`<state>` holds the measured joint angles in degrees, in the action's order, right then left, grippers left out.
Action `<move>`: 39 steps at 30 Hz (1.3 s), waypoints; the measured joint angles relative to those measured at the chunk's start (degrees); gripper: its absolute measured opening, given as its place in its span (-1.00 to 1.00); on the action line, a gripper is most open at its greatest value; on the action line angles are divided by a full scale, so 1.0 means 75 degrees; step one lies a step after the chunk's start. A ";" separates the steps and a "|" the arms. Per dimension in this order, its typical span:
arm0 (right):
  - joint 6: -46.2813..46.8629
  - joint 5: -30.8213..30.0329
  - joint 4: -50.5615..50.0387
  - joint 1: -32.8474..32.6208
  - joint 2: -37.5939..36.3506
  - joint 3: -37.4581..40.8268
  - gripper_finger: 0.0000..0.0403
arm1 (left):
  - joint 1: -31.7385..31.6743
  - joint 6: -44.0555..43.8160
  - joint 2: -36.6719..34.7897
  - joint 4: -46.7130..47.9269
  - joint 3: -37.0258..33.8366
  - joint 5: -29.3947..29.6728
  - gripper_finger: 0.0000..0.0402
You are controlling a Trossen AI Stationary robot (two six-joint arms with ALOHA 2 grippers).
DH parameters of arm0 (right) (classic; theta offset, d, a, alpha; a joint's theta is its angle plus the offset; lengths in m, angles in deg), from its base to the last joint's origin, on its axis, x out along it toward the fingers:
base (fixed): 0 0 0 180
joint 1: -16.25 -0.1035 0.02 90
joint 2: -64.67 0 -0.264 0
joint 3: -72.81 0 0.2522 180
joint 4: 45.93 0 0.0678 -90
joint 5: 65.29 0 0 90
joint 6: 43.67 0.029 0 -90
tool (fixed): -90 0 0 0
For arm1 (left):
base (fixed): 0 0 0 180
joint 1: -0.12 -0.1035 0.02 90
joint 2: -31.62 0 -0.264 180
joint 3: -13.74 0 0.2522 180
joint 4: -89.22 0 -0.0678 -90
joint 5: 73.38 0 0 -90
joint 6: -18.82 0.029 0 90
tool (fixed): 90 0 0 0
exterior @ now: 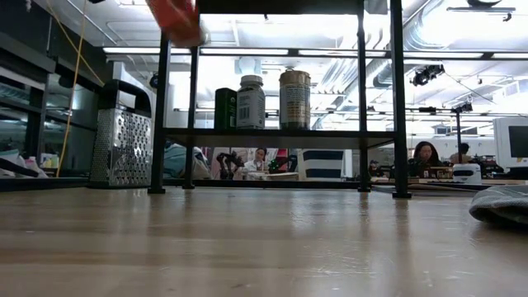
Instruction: Shelf spices
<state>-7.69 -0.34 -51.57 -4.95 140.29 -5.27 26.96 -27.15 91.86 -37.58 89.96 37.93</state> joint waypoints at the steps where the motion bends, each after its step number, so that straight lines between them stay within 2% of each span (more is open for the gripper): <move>1: -0.0043 0.0123 -0.0348 0.0034 -0.0008 -0.0075 0.20 | -0.0090 0.0230 0.0135 0.0352 0.0205 -0.0354 -1.00; 4: -0.0494 0.0560 -0.1572 0.0100 0.0021 -0.0482 0.22 | -0.0434 0.1180 0.0722 0.0981 0.0895 -0.1409 -1.00; 7: -0.1237 0.0764 -0.2897 0.0141 0.0109 -0.1089 0.23 | -0.0759 0.2328 0.1569 0.1773 0.1811 -0.1906 -1.00; 11: -0.1784 0.0414 -0.4969 0.0142 0.0242 -0.2120 0.23 | -0.1124 0.3820 0.2799 0.2607 0.3209 -0.1591 -1.00; 14: -0.1324 -0.0420 -0.6473 0.0142 0.0243 -0.2932 0.23 | -0.1363 0.4595 0.3556 0.2474 0.4050 -0.0994 -1.00; 16: -0.1060 -0.0946 -0.7366 0.0109 0.0239 -0.3386 0.23 | -0.1519 0.4849 0.3872 0.1938 0.4360 -0.0733 -1.00; 20: -0.0870 -0.1677 -0.8403 -0.0056 0.0238 -0.4003 0.23 | -0.1843 0.5070 0.4253 0.0617 0.4415 -0.0436 -1.00; 24: -0.0358 -0.2050 -0.9159 -0.0243 0.0248 -0.4261 0.23 | -0.2333 0.4771 0.4654 -0.0023 0.4412 0.0106 -1.00; 29: 0.0200 -0.2524 -0.9668 -0.0562 0.0248 -0.4274 0.23 | -0.2845 0.4170 0.5164 -0.0740 0.4412 0.0251 -1.00; 34: 0.0701 -0.2573 -0.9710 -0.0749 0.0248 -0.4269 0.23 | -0.3088 0.3547 0.5425 -0.1342 0.4407 -0.0242 -1.00; 39: 0.0572 -0.2052 -0.9958 -0.0785 0.0246 -0.3837 0.23 | -0.2864 0.4617 0.5164 -0.1551 0.4440 -0.1125 -1.00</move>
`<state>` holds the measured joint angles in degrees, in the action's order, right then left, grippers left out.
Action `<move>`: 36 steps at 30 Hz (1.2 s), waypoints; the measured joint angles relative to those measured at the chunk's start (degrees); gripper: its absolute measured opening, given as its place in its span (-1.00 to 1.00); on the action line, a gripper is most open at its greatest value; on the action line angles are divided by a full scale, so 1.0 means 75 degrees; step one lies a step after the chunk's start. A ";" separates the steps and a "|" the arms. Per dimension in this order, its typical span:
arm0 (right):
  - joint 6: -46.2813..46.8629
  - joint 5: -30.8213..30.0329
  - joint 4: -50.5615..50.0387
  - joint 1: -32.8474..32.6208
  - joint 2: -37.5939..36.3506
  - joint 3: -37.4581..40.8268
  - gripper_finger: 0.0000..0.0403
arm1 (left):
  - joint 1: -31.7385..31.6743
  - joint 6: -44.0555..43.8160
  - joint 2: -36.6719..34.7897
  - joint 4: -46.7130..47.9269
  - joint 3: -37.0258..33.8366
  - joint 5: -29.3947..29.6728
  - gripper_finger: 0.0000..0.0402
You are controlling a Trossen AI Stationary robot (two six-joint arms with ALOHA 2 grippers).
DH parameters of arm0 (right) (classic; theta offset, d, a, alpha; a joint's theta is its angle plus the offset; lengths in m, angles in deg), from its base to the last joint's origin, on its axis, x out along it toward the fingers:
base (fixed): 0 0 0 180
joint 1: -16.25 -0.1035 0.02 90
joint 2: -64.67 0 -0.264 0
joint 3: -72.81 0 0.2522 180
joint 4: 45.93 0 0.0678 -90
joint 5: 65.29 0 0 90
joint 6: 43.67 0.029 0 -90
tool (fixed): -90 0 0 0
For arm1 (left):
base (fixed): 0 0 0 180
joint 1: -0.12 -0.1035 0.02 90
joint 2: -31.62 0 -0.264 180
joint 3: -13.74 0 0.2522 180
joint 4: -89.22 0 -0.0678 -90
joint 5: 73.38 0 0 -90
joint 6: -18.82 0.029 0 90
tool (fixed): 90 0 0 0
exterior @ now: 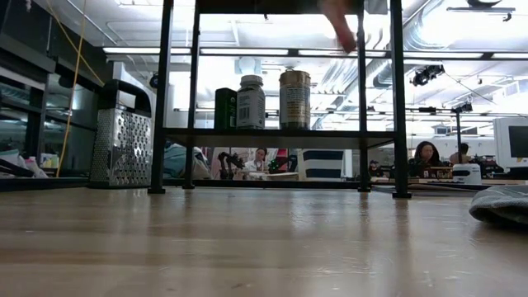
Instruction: Shelf spices
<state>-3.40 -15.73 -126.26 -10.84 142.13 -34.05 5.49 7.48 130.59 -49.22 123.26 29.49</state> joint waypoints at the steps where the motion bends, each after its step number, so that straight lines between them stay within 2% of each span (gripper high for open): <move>1: -0.0009 0.0023 -0.0031 0.0001 0.0008 0.0098 0.23 | 0.0073 0.0254 -0.0069 0.0227 0.0023 -0.0176 -1.00; 4: -0.0229 0.0041 0.0061 0.0012 0.0002 0.0387 0.23 | 0.0315 0.0971 -0.0371 0.0993 0.0039 -0.0666 -1.00; 8: -0.0850 0.0583 0.0709 0.0064 0.0019 0.0571 0.23 | 0.0564 0.1272 -0.0595 0.1767 0.0039 -0.0362 -1.00; 11: -0.1416 0.1033 0.1561 0.0109 0.0087 0.0577 0.23 | 0.0591 0.1287 -0.0617 0.1617 0.0039 -0.0178 -1.00; 14: -0.1615 0.1082 0.2194 0.0228 0.0216 0.0583 0.23 | 0.0553 0.1267 -0.0577 0.1469 0.0039 0.0090 -1.00; 20: -0.1628 0.0906 0.2110 0.0459 0.0530 0.0598 0.23 | 0.0536 0.1270 -0.0564 0.1463 0.0039 0.0117 -1.00; 27: -0.2242 0.0825 0.2516 0.0523 0.0579 0.0595 0.23 | 0.0683 0.1403 -0.0564 0.1657 0.0039 -0.0280 -1.00; 33: -0.2318 0.1991 0.2707 0.0619 0.0650 0.0595 0.23 | 0.0810 0.1491 -0.0564 0.1677 0.0039 -0.0279 -1.00; 36: -0.2354 0.2041 0.2868 0.0645 0.0780 0.0595 0.23 | 0.0799 0.1487 -0.0564 0.1623 0.0039 -0.0167 -1.00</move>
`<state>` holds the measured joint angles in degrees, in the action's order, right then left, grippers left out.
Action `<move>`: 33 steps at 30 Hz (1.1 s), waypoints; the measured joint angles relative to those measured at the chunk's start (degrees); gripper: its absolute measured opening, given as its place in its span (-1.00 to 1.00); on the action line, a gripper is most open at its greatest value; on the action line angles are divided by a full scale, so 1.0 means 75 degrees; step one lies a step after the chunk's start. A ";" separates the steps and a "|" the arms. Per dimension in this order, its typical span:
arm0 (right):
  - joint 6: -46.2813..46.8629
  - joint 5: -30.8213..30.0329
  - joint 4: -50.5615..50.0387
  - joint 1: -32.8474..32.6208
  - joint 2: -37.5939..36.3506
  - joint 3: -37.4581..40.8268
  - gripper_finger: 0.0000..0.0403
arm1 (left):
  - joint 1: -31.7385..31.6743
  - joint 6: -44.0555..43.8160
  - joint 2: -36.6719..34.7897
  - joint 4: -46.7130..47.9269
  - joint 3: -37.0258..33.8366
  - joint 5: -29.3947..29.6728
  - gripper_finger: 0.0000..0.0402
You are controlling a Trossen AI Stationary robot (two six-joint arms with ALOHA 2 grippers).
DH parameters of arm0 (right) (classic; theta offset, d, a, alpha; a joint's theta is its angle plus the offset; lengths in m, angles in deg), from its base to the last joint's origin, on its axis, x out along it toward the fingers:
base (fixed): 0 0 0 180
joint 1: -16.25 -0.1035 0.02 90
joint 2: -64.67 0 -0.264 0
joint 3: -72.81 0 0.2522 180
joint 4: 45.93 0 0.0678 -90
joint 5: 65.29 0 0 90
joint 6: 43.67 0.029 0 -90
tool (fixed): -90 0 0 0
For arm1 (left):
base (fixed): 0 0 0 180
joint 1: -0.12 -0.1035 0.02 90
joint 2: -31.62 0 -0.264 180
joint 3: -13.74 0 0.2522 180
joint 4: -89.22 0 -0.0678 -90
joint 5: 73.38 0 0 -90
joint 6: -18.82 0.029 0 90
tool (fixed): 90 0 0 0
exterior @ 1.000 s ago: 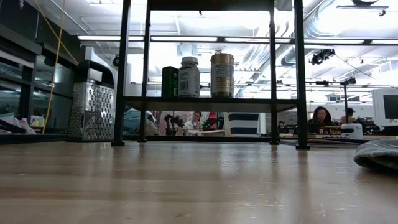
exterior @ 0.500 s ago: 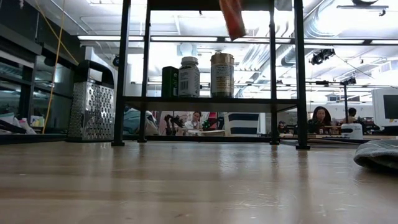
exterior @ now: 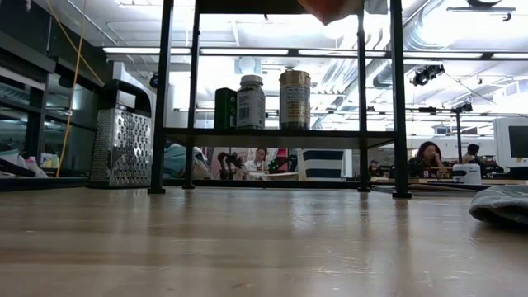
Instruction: Shelf spices
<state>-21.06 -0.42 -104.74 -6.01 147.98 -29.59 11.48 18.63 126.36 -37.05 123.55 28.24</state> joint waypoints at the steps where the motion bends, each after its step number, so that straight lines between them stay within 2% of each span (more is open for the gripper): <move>1: -0.0024 -0.0010 0.0074 0.0021 0.0046 0.0000 0.23 | -0.0001 0.0001 0.0000 -0.0036 0.0000 0.0093 -1.00; 7: -0.0025 -0.0026 0.0088 0.0164 0.0357 0.0000 0.22 | 0.0000 0.0047 0.0000 -0.0007 0.0040 0.0198 -1.00; 10: -0.0058 -0.0348 0.0153 0.0186 0.0391 0.0000 0.11 | 0.0060 0.0103 -0.0018 -0.0012 0.0073 0.0199 -1.00; 13: -0.0181 -0.0493 0.0274 0.0186 0.0394 0.0000 -0.22 | 0.0097 0.0116 -0.0082 0.0172 0.0073 0.0193 -1.00; 16: -0.0291 -0.0221 0.0344 0.0186 0.0394 -0.0003 -0.78 | 0.0098 0.0118 -0.0114 0.0361 0.0073 0.0203 -1.00; 17: -0.0285 -0.0034 0.0338 0.0186 0.0394 -0.0003 -0.89 | 0.0096 0.0118 -0.0114 0.0357 0.0073 0.0207 -1.00; 22: -0.0067 0.0057 0.0360 0.0183 0.0392 -0.0006 -0.98 | 0.0096 0.0240 -0.0167 0.0162 0.0073 0.0135 -0.97; 25: 0.0163 -0.0145 0.0241 0.0186 0.0354 -0.0006 -0.99 | 0.0096 0.0057 -0.0223 -0.0085 0.0092 0.0125 -0.88; 30: 0.1019 -0.0242 -0.0721 0.0110 0.0280 -0.0012 -1.00 | 0.0096 -0.0488 -0.0612 0.0586 0.0143 0.0125 -0.58; 33: 0.2079 -0.0574 -0.1652 -0.0125 0.0283 0.0022 -1.00 | 0.0135 -0.1253 -0.0973 0.1590 0.0146 0.0125 -0.36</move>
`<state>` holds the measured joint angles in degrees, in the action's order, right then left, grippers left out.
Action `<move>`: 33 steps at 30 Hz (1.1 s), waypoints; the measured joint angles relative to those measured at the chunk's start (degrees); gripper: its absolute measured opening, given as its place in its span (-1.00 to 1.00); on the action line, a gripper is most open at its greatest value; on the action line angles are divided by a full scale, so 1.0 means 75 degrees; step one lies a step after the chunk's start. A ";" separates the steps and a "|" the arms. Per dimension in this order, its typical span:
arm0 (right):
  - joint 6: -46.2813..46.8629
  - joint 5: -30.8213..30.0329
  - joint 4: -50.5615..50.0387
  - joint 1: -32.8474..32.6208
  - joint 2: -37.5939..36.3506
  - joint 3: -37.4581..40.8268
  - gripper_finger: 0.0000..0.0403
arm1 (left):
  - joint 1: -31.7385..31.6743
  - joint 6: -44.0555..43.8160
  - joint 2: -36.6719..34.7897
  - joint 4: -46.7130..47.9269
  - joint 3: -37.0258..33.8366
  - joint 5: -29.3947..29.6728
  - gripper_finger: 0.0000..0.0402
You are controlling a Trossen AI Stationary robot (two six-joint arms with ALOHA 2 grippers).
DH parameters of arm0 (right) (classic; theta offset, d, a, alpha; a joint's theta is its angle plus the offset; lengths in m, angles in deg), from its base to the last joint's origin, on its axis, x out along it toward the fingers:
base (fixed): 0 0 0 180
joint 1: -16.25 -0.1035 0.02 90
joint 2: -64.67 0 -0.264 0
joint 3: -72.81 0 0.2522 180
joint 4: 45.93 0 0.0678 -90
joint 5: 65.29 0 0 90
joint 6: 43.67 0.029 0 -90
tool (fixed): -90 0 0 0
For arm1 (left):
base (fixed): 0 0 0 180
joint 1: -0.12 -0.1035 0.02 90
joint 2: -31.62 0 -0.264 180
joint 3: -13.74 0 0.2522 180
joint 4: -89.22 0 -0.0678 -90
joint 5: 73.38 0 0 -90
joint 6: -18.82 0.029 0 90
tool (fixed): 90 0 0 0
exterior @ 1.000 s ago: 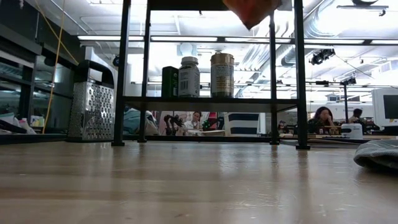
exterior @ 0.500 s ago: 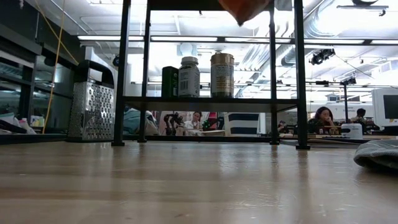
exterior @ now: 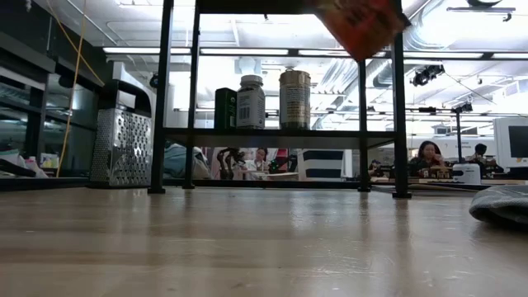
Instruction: Shelf spices
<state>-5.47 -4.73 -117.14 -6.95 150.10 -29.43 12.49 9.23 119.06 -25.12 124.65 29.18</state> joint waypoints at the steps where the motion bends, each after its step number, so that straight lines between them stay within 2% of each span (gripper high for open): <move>1: 0.0403 -0.0251 -0.0122 -0.0139 -0.0015 0.0105 -1.00 | 0.0035 -0.0219 -0.0115 0.0456 -0.0030 0.0006 -0.29; 4: 0.2042 -0.1082 -0.0311 -0.0682 -0.0124 0.0728 -1.00 | 0.0289 -0.1003 -0.0676 0.1041 -0.0591 0.0229 -0.13; 6: 0.3276 -0.1711 -0.0064 -0.1003 -0.0185 0.1285 -1.00 | 0.0600 -0.1685 -0.1221 0.0790 -0.1281 0.0569 -0.06; 9: 0.5130 -0.2830 0.0545 -0.1165 -0.0187 0.2068 -1.00 | 0.1160 -0.2657 -0.2192 -0.0384 -0.2667 0.1441 -0.01; 11: 0.5653 -0.3836 0.0979 -0.0961 -0.0127 0.2369 -1.00 | 0.1450 -0.3114 -0.2812 -0.1461 -0.3655 0.1981 0.00; 15: 0.5450 -0.5395 0.1256 -0.0105 0.0166 0.2438 -1.00 | 0.1616 -0.3266 -0.3720 -0.2989 -0.5148 0.2398 0.00; 19: 0.4743 -0.5957 0.1371 0.0624 0.0407 0.2450 -1.00 | 0.1616 -0.2805 -0.4323 -0.3292 -0.5891 0.2362 0.01; 23: 0.4404 -0.6374 0.1526 0.0906 0.0627 0.2450 -1.00 | 0.1616 -0.2251 -0.4754 -0.3199 -0.6049 0.2132 0.01; 28: 0.4377 -0.6922 0.1725 0.1170 0.1142 0.2450 -1.00 | 0.1553 -0.1486 -0.5077 -0.3130 -0.6056 0.2393 0.01; 33: 0.4382 -0.7098 0.1679 0.1377 0.1533 0.2450 -1.00 | 0.1496 -0.1414 -0.5289 -0.2656 -0.6056 0.2368 0.01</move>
<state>27.40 -57.97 -104.54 3.38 161.60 -11.06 23.71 -1.37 79.40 -45.04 79.23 46.94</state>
